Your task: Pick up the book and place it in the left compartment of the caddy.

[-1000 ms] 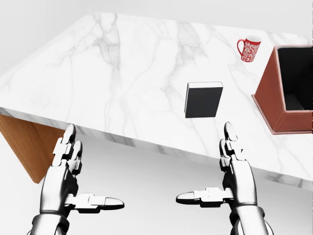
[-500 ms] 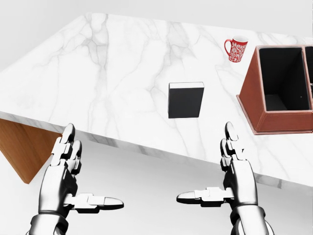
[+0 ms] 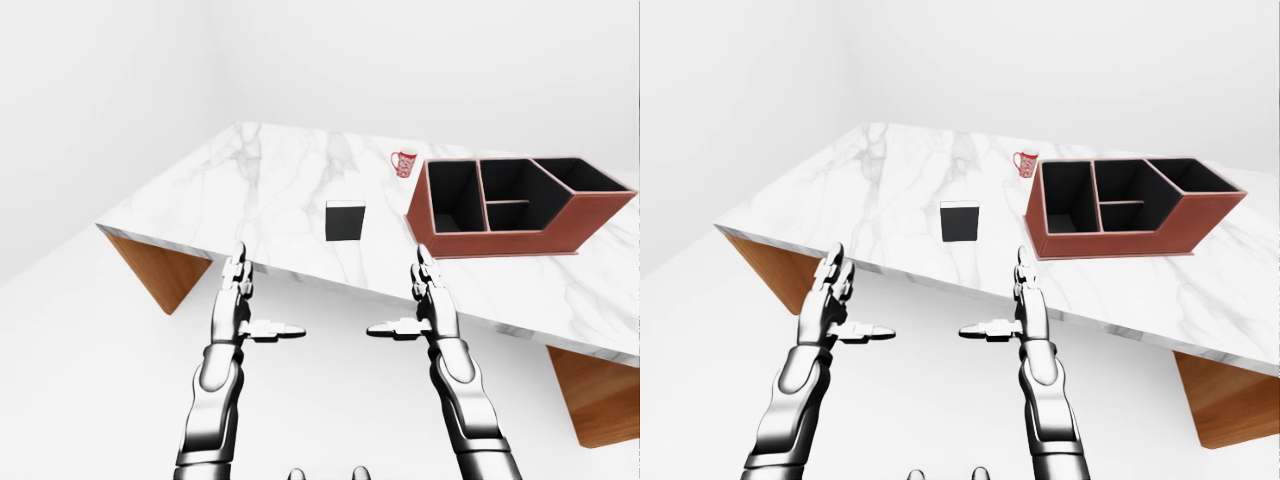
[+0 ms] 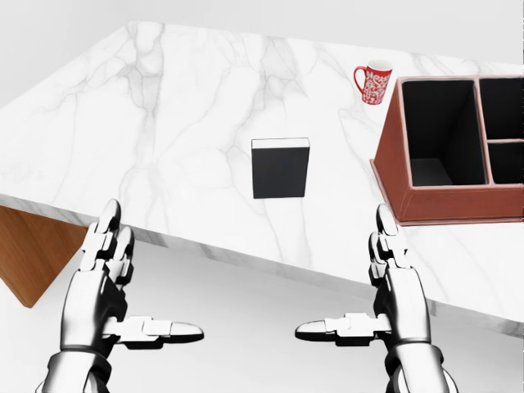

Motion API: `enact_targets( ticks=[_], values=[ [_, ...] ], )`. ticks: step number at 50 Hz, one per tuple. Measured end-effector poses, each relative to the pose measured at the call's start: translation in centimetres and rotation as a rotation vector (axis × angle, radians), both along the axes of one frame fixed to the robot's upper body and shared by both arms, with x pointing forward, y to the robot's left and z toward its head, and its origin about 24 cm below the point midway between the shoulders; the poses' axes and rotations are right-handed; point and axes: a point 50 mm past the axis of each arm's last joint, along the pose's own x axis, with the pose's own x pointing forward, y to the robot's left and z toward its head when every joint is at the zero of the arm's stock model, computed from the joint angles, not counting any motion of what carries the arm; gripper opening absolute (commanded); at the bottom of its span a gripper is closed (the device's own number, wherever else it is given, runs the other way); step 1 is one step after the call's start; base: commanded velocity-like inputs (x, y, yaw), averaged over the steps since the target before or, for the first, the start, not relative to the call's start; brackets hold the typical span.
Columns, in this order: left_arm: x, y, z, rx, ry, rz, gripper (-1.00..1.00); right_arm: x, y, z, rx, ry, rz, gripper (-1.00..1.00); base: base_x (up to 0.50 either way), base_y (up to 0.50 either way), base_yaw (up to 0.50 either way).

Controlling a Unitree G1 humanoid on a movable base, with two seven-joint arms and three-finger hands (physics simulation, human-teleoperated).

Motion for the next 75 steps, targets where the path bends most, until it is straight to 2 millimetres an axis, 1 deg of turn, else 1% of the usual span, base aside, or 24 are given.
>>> enact_targets(
  ticks=[26,50,75],
  values=[
    [-0.19,0.61,0.36,-0.016,-0.051,0.036,1.0,-0.04,-0.03,0.09,0.007,-0.002,-0.001,1.0,0.06,-0.18,0.0],
    [-0.48,0.74,0.54,-0.008,-0.059,0.068,1.0,-0.03,-0.06,0.07,0.007,-0.005,-0.002,1.0,0.06,-0.18,0.0],
    [-0.32,0.63,0.14,-0.005,-0.041,0.058,1.0,0.0,0.01,0.1,-0.004,-0.006,0.001,1.0,0.06,-0.18,0.0]
  ],
)
